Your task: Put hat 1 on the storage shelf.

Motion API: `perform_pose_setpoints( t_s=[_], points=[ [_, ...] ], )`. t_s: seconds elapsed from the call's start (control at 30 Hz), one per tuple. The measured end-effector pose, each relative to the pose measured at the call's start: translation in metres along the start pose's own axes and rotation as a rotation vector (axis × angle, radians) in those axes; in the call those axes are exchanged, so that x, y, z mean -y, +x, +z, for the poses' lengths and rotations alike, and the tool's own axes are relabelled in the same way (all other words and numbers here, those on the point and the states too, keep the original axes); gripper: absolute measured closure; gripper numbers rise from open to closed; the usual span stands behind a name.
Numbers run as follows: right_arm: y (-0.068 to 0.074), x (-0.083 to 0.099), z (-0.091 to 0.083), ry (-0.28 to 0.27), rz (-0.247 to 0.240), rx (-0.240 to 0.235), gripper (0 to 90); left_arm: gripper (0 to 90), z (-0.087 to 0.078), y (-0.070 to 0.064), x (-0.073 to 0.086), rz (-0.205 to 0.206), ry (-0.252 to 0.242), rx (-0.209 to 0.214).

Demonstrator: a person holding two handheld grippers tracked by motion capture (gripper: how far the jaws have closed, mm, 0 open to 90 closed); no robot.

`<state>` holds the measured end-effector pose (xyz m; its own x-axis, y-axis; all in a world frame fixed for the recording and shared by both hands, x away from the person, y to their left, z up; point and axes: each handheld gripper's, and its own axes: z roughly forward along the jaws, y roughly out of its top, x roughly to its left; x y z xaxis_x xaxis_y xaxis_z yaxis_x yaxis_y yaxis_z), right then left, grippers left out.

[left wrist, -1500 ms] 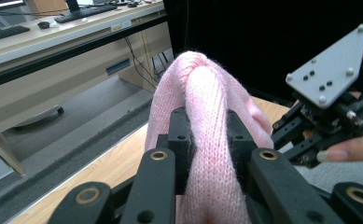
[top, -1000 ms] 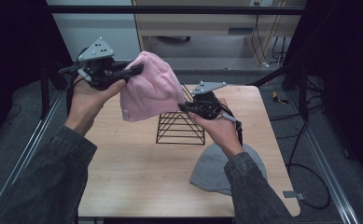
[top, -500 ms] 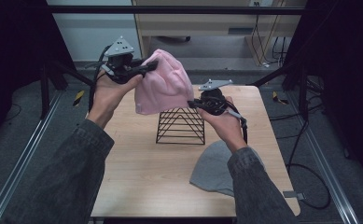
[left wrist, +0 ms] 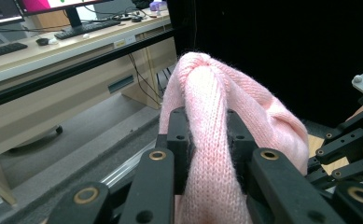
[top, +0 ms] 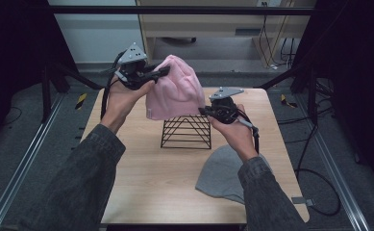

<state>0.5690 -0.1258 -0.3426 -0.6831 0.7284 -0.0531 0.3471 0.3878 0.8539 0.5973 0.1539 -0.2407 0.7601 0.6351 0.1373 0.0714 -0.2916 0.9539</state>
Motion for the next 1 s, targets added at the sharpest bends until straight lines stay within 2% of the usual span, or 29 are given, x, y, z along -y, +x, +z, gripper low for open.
perform_pose_setpoints(
  t_s=[0.2, 0.37, 0.57, 1.0],
  points=[
    [0.001, 0.003, -0.001, 0.015, -0.019, 0.012, 83.1, 76.1, 0.004, -0.003, 0.003, 0.004, -0.008, 0.002],
    [0.003, 0.013, 0.000, 0.023, -0.015, 0.018, 83.3, 75.7, 0.011, -0.007, 0.009, 0.023, -0.002, 0.005],
    [0.001, 0.023, 0.000, 0.034, -0.023, 0.028, 83.3, 75.3, 0.016, -0.012, 0.015, 0.022, -0.012, 0.016],
    [-0.002, 0.045, -0.001, 0.067, -0.026, 0.044, 83.4, 74.1, 0.025, -0.028, 0.031, 0.037, 0.036, 0.035]
  ],
)
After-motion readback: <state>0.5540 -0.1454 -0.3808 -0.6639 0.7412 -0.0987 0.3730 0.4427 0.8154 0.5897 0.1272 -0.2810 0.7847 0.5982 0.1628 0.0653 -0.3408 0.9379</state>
